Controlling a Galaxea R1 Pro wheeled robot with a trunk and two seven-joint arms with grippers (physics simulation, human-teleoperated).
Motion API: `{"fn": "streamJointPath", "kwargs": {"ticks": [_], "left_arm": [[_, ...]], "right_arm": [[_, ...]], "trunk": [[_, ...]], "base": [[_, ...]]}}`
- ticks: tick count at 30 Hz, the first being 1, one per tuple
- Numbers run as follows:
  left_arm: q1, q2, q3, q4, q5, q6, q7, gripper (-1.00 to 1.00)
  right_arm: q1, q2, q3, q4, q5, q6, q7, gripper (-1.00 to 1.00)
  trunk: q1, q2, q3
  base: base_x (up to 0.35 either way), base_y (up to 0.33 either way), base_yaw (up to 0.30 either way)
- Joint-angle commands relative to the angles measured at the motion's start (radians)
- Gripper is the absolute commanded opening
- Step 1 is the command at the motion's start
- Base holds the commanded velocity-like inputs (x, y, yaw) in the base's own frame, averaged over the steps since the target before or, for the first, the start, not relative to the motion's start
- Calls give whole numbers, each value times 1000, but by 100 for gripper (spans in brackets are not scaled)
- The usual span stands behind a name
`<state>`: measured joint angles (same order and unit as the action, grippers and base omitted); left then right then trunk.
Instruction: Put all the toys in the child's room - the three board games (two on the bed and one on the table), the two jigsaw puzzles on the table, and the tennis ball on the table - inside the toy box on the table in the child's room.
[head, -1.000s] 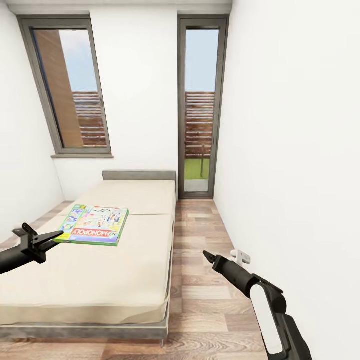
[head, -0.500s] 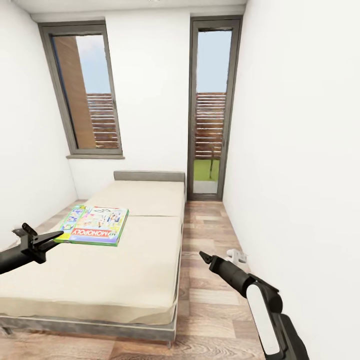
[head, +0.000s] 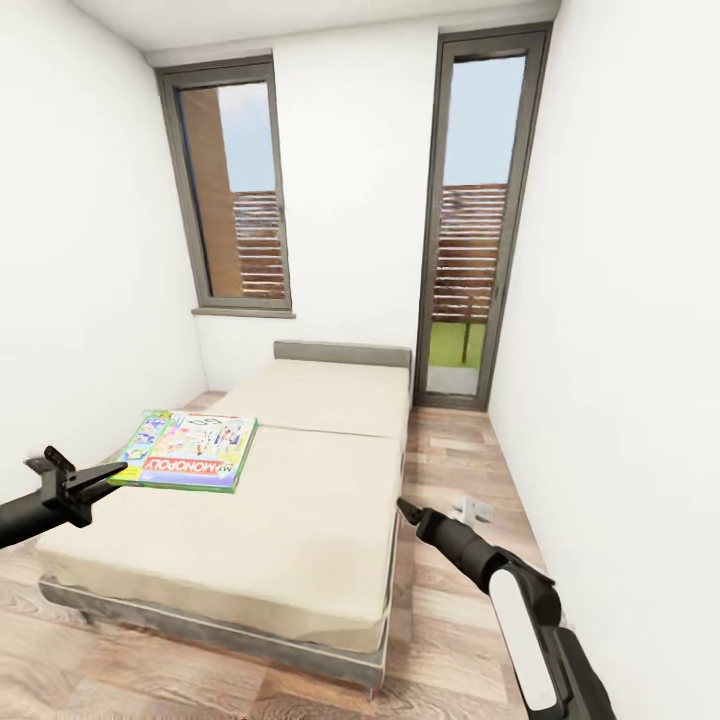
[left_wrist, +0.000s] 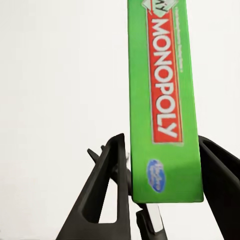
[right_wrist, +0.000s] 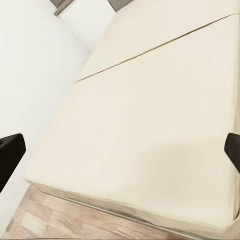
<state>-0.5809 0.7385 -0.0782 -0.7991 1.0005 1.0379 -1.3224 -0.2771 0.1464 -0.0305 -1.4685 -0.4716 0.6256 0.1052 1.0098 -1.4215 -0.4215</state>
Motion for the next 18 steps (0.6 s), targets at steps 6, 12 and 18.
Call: {"fn": "streamJointPath", "kwargs": {"ticks": [6, 12, 18], "left_arm": [[-2, 1, -5, 1, 6, 9, -5, -100], [-2, 1, -4, 1, 5, 9, -5, -100], [-2, 1, -4, 1, 4, 9, -4, -100]], "right_arm": [[-1, 1, 1, -1, 1, 2, 5, 100], [-1, 1, 1, 0, 1, 2, 5, 100], [-1, 1, 3, 0, 1, 2, 5, 100]], "trunk": [[-23, 42, 18], [-46, 84, 37], [-69, 126, 55]], "base": [[0, 0, 291], [0, 0, 291], [0, 0, 291]]}}
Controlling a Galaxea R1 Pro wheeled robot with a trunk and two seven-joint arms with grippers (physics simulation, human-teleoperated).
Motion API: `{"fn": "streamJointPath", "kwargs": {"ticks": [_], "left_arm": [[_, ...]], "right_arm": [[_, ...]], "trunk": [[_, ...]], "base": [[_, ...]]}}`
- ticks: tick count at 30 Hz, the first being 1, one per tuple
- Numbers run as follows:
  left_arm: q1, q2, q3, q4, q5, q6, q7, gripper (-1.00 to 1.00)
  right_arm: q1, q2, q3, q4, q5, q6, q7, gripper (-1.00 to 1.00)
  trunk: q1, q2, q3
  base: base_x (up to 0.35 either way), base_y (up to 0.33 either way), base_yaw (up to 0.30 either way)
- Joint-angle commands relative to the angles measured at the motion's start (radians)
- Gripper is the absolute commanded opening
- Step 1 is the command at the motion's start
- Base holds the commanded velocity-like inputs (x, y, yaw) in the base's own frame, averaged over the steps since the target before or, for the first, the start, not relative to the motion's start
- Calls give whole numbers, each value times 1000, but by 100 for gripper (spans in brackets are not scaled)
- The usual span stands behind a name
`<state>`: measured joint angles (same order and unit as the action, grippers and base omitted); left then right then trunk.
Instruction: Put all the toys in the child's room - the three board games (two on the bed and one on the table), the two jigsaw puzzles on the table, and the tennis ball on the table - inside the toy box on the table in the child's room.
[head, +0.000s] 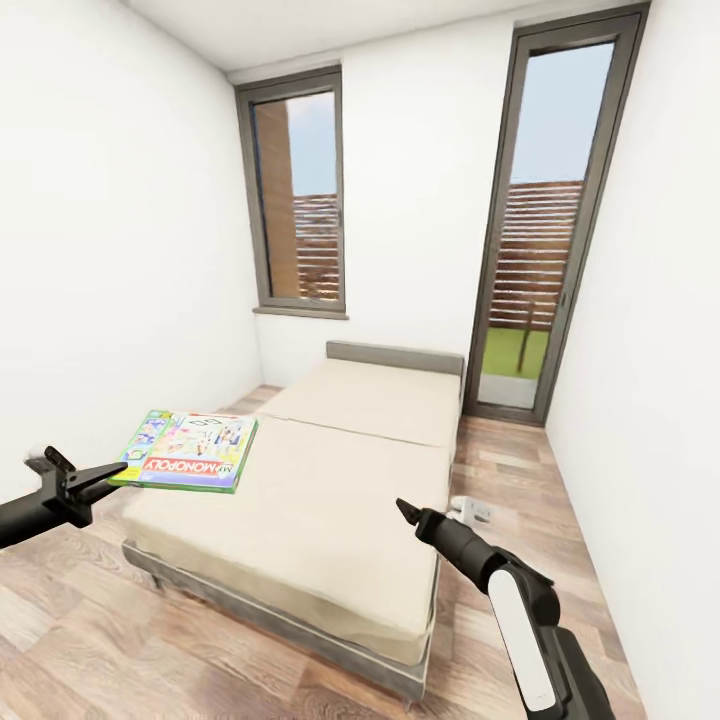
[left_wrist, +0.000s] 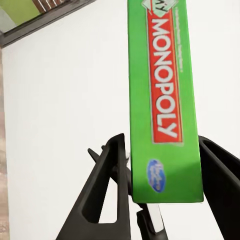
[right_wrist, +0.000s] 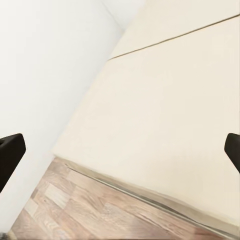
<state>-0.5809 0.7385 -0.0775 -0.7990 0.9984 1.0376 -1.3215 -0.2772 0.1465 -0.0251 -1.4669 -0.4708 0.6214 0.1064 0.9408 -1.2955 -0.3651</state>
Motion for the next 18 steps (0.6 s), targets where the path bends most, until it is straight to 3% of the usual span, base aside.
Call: {"fn": "streamJointPath", "kwargs": {"ticks": [1, 18], "left_arm": [[-2, 1, -4, 1, 6, 10, -4, -100], [-2, 1, -5, 1, 7, 10, -4, -100]], "right_arm": [[0, 1, -3, -1, 0, 6, 4, 100], [0, 1, -2, -1, 0, 6, 4, 100]], "trunk": [[-4, 6, 2], [-69, 125, 55]], "base": [[0, 0, 291], [0, 0, 291]]}}
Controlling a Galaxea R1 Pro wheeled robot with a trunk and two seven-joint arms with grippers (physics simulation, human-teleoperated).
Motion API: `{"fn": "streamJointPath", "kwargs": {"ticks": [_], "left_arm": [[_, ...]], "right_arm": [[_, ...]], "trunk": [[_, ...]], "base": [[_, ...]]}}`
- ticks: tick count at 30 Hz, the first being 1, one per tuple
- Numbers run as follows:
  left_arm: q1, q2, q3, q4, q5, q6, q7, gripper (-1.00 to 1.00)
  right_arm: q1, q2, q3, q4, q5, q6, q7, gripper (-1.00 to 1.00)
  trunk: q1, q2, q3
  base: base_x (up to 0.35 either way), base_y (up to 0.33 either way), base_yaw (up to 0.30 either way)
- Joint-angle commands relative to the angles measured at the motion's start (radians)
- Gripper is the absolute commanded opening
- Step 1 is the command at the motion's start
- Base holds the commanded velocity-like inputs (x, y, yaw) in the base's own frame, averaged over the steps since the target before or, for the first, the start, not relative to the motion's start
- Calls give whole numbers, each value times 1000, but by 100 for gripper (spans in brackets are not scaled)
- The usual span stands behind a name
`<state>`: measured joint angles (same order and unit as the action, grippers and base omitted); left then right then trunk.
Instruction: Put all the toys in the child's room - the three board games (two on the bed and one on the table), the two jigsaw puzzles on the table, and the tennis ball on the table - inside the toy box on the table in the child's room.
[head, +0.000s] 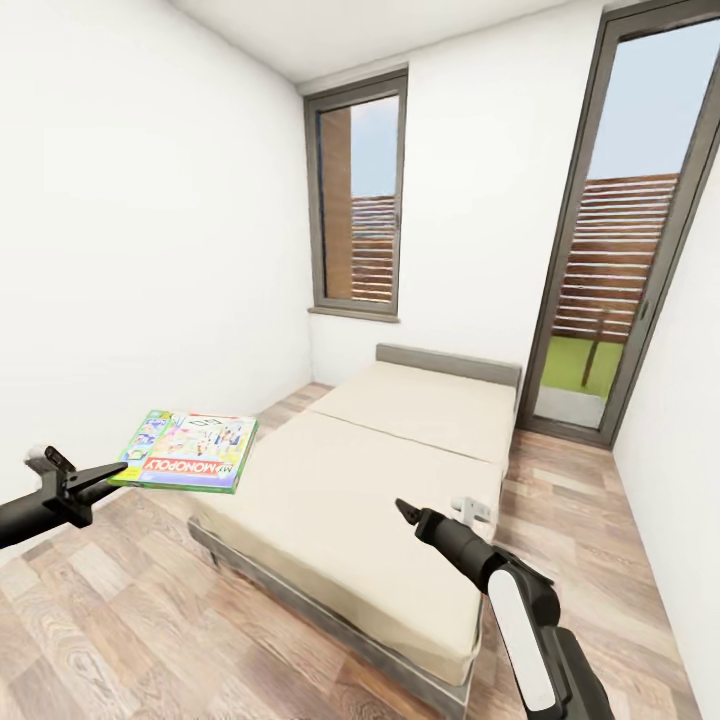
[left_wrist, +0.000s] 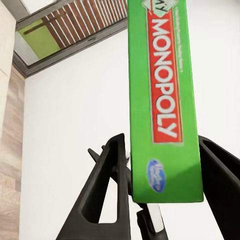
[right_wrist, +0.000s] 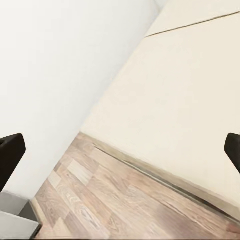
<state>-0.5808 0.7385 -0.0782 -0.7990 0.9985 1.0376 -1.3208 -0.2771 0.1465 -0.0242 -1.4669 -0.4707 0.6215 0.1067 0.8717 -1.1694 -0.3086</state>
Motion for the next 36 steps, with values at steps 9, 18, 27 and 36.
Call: {"fn": "streamJointPath", "kwargs": {"ticks": [9, 18, 27, 36], "left_arm": [[-2, 0, -4, 1, 7, 10, -5, -100], [-2, -1, -4, 1, 7, 10, -5, -100], [-2, -1, -5, 1, 7, 10, -5, -100], [-2, -1, -4, 1, 6, 10, -4, -100]], "right_arm": [[-1, 1, 20, -1, 0, 5, 4, 100], [-1, 1, 23, -1, 0, 4, 4, 100], [-1, 1, 23, -1, 0, 4, 4, 100], [-1, 1, 23, -1, 1, 4, 4, 100]], "trunk": [[-35, 62, 27], [-69, 125, 55], [-104, 188, 83], [-138, 251, 112]], "base": [[0, 0, 291], [0, 0, 291], [0, 0, 291], [0, 0, 291]]}}
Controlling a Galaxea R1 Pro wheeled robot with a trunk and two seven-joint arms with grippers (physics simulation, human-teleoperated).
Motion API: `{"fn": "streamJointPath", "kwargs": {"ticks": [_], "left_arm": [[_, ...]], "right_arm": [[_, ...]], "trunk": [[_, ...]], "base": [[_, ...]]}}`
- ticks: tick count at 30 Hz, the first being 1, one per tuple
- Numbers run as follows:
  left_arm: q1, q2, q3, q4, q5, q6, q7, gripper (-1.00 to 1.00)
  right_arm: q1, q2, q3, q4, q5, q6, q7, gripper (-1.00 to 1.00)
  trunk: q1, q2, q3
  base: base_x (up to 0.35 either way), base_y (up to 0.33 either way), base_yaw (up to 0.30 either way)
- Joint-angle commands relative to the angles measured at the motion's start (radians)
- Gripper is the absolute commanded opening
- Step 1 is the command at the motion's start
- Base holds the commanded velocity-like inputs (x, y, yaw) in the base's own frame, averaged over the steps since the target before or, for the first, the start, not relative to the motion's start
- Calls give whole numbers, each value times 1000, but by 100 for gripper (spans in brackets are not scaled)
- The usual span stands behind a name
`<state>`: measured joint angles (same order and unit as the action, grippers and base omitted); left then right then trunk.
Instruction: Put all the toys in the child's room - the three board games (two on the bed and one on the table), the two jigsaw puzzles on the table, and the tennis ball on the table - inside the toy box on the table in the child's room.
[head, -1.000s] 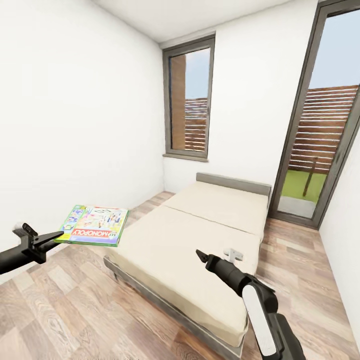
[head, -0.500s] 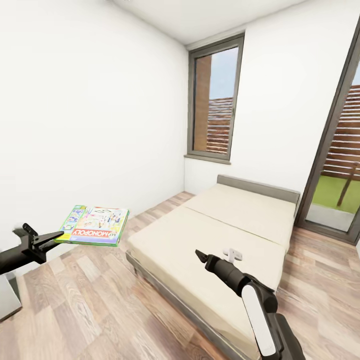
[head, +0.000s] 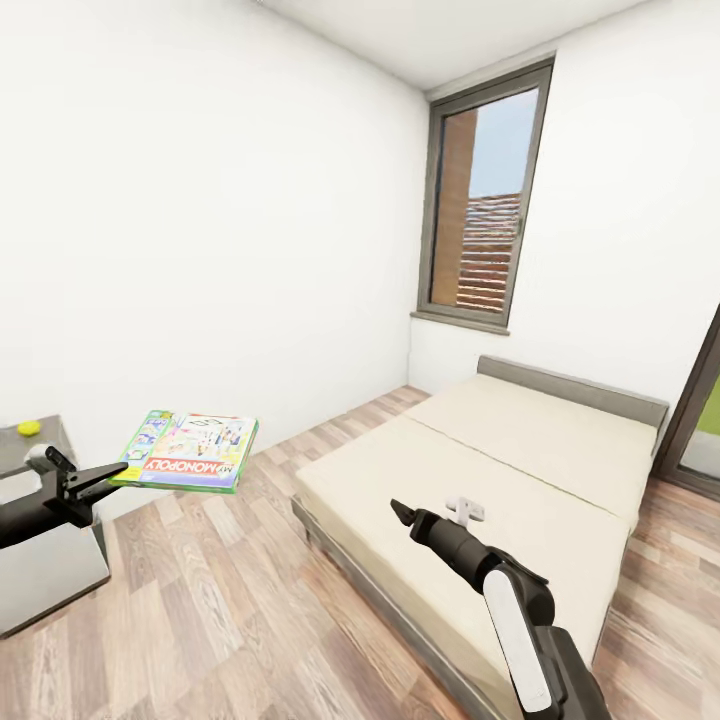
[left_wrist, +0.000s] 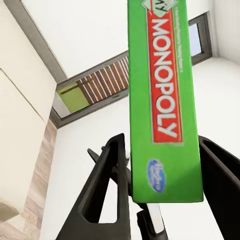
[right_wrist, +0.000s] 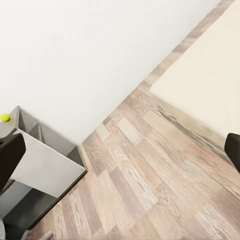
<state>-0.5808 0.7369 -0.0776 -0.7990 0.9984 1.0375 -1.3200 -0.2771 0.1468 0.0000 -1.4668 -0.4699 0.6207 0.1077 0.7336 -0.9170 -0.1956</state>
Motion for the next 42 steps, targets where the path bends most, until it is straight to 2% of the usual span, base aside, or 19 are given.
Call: {"fn": "streamJointPath", "kwargs": {"ticks": [1, 16, 42], "left_arm": [[-2, 1, -4, 1, 6, 10, -4, -100], [-2, -1, -4, 1, 6, 10, -3, -100], [-2, -2, -4, 1, 6, 10, -2, -100]], "right_arm": [[-1, 0, -2, -1, 0, 5, 3, 100], [-1, 0, -2, -1, 0, 0, 3, 100], [-1, 0, 0, -1, 1, -9, 3, 100]], "trunk": [[-4, 6, 2], [-61, 111, 49], [-161, 293, 130]], "base": [[0, 0, 288], [0, 0, 254], [0, 0, 8]]}}
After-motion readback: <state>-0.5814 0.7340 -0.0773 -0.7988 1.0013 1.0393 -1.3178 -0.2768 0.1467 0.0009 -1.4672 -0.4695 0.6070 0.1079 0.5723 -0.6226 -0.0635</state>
